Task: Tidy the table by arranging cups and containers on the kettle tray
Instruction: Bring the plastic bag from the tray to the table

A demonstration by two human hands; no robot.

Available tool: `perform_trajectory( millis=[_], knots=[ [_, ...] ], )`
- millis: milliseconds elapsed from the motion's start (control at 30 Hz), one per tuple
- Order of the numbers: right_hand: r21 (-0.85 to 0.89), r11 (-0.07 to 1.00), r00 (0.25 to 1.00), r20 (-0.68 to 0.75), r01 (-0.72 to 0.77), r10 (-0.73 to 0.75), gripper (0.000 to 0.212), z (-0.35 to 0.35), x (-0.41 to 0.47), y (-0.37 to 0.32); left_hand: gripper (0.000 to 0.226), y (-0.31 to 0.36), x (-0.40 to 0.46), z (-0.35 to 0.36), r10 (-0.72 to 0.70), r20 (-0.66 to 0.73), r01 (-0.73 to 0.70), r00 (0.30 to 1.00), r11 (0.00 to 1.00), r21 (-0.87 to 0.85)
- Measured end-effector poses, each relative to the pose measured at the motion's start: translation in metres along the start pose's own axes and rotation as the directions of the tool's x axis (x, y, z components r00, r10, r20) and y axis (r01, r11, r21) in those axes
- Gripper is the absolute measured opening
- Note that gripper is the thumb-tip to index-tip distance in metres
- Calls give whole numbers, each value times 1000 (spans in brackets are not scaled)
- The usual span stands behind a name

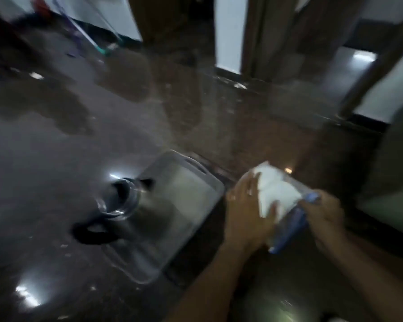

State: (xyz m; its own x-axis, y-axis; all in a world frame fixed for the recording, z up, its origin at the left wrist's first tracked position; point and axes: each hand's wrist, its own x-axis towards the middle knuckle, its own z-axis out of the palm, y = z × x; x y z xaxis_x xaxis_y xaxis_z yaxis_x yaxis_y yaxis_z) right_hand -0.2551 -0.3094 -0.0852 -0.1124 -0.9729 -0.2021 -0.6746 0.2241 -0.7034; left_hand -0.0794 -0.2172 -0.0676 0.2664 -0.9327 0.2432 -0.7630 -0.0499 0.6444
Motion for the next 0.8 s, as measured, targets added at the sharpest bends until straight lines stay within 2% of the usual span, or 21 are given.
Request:
perform_trajectory(
  millis=[67, 167, 267, 333, 367, 400, 433, 500, 600, 700, 800],
  knots=[
    [-79, 994, 986, 137, -80, 90, 10, -19, -12, 54, 71, 17, -29, 32, -16, 112, 12, 994, 999, 35],
    [-197, 976, 929, 336, -91, 155, 8, -37, -36, 129, 76, 24, -89, 83, -29, 334, -16, 942, 991, 130],
    [-98, 993, 883, 457, -70, 107, 20, -46, -58, 178, 80, 18, -145, 116, 13, 473, -139, 881, 963, 233],
    [-55, 998, 891, 453, 7, 19, 11, -46, -61, 187, 82, 14, -174, 132, 11, 533, -187, 846, 942, 278],
    [-6, 999, 896, 443, 38, -31, 10, -44, -58, 192, 83, 16, -188, 142, 2, 552, -202, 834, 932, 302],
    [65, 998, 902, 429, 18, -44, 20, -42, -55, 189, 83, 15, -198, 147, -18, 552, -191, 834, 928, 319],
    [137, 990, 913, 408, -36, -23, 30, -37, -51, 175, 84, 9, -202, 144, -57, 537, -162, 842, 922, 352],
    [240, 961, 941, 336, -138, 52, 32, -35, -44, 165, 84, 8, -207, 145, -149, 516, -108, 844, 894, 435],
    [111, 992, 968, 250, -58, 28, 22, -50, -37, 169, 84, 9, -208, 144, -277, 528, -43, 803, 855, 516],
    [-42, 999, 934, 358, 22, -6, 21, -64, -42, 177, 88, 13, -203, 142, -407, 507, 53, 760, 816, 576],
    [-165, 983, 888, 459, 81, 4, 29, -61, -45, 182, 87, 17, -201, 143, -487, 464, 155, 739, 795, 587]
  ],
)
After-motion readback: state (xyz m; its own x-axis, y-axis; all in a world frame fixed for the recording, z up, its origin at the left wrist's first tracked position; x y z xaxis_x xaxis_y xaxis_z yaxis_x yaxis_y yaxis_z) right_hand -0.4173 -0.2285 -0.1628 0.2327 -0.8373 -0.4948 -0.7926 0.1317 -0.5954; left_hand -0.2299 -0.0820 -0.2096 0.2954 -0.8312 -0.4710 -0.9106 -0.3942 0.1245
